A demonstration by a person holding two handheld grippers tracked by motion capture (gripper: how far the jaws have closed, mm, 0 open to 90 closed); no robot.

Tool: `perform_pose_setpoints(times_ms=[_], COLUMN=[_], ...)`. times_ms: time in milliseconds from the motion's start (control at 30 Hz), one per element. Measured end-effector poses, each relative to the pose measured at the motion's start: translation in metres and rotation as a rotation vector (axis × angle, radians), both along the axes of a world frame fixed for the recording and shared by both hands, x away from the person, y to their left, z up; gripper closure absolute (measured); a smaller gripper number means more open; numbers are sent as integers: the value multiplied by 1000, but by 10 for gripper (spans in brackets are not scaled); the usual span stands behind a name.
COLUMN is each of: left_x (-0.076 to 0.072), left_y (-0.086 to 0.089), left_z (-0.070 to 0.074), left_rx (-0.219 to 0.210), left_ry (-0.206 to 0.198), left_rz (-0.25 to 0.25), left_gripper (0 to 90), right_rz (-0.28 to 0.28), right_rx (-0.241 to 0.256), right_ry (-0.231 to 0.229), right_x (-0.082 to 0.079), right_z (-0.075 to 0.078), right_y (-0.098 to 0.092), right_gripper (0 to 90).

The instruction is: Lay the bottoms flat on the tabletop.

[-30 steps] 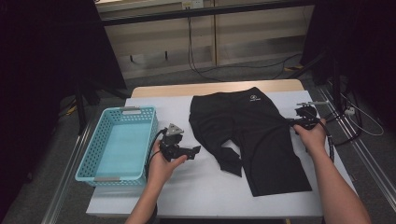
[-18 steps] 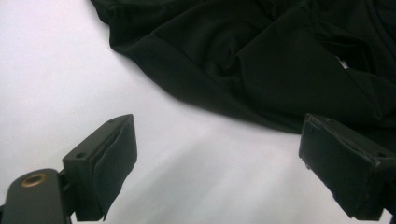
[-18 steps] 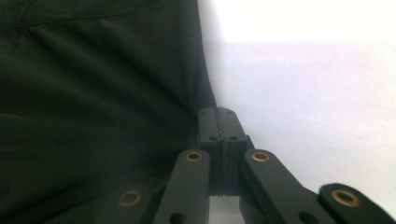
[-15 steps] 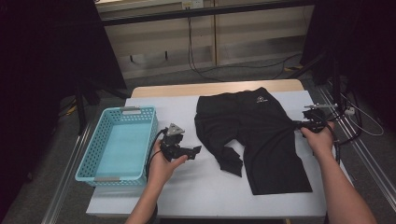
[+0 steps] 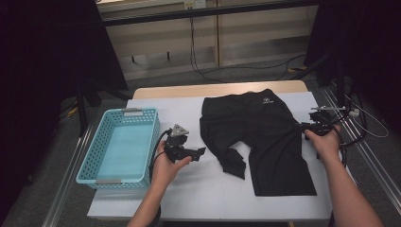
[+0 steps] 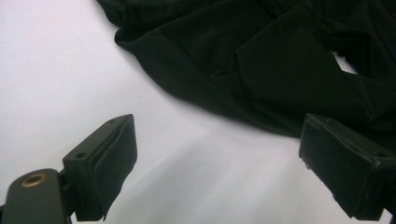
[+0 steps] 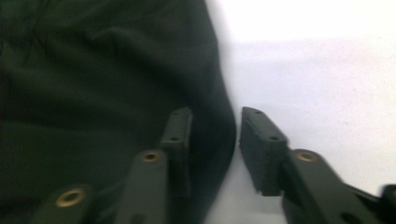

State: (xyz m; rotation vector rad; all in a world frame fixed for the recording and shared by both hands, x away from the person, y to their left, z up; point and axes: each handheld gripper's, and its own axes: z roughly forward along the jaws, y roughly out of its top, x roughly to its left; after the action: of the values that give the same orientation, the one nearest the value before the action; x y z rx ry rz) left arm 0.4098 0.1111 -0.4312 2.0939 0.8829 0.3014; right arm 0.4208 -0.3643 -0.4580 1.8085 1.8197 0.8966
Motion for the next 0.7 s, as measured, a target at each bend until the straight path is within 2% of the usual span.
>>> perform_pose_setpoints(times_ms=[33, 67, 100, 133, 167, 300, 433, 467, 533, 567, 667, 700], left_x=[0, 1, 1, 1, 2, 2, 2, 1, 0, -2, -3, -4], left_y=[0, -1, -1, -1, -2, -1, 0, 0, 0, 1, 0, 0], left_z=[1, 1, 3, 3, 3, 4, 4, 5, 7, 8, 9, 10], left_rx=[-2, -10, -11, -11, -20, -6, -5, -7, -3, -6, -11, -10], left_ry=[3, 1, -4, -4, -2, -14, -14, -17, -20, -23, -20, -22], left_rz=[-3, 0, -4, -4, -3, -13, -14, -12, -19, -18, -21, -20], left_gripper=[117, 117, 117, 117, 117, 118, 118, 118, 118, 118, 117, 118], right_rz=[8, 10, 31, 31, 39, 59, 61, 61, 61, 64, 71, 73], right_rx=[-23, -22, -17, -17, -25, -8, -38, -52, -48, -40, -61, -62], right_ry=[4, 5, -16, -16, -11, 22, 19, 33, 41, 45, 49, 68], right_x=[-1, -3, -9, -9, -16, -34, -51, -60, -65, -75, -83, -91], right_z=[1, 1, 1, 1, 2, 3, 3, 4, 5, 6, 7, 9], right_y=[2, 5, 8, 8, 11, 15, 20, 24, 25, 28, 30, 31], right_gripper=[538, 524, 525, 525, 493, 469, 469, 485, 502, 548, 599, 686])
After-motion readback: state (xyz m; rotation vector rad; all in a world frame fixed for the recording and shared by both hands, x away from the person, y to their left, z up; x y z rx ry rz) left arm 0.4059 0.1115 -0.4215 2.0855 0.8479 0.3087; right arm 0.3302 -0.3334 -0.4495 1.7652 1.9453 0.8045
